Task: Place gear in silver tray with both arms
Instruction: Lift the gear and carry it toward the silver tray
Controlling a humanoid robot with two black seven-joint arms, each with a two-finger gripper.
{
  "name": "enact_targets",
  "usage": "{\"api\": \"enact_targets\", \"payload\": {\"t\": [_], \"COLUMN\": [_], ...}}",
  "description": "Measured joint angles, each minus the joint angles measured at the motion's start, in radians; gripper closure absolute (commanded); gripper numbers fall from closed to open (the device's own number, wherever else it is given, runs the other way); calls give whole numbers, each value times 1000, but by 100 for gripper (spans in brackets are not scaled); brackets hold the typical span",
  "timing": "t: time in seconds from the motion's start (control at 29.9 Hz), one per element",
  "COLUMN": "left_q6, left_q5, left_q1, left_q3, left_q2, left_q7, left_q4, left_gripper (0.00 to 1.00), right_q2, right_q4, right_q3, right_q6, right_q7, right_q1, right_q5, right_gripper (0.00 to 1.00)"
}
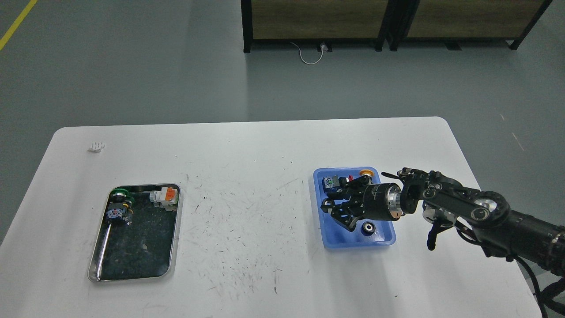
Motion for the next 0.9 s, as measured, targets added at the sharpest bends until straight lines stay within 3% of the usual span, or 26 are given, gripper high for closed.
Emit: {"api": "enact_targets", "payload": {"t": [0.6,0.7,0.77,0.9], "left_q6": [38,39,41,43], "left_q5": [-2,-2,-2,-2], "left_q1": [13,14,14,14], "left_q3": [1,1,1,1], "left_q2": [-12,-13,-13,-14], "left_q7": [4,4,4,4], "left_q4": [-1,-1,-1,-1], "left_gripper": [2,2,2,2], "right_q2": [368,389,400,418], "right_q4": [-117,-131,-143,-177], "right_q3": [-172,-186,-189,-182], "right_q6": [1,2,2,-1], "right_q7": [-1,-1,-1,3], "right_q1": [77,77,77,77], "right_q5": [17,16,12,7], "right_gripper": [69,54,35,19]}}
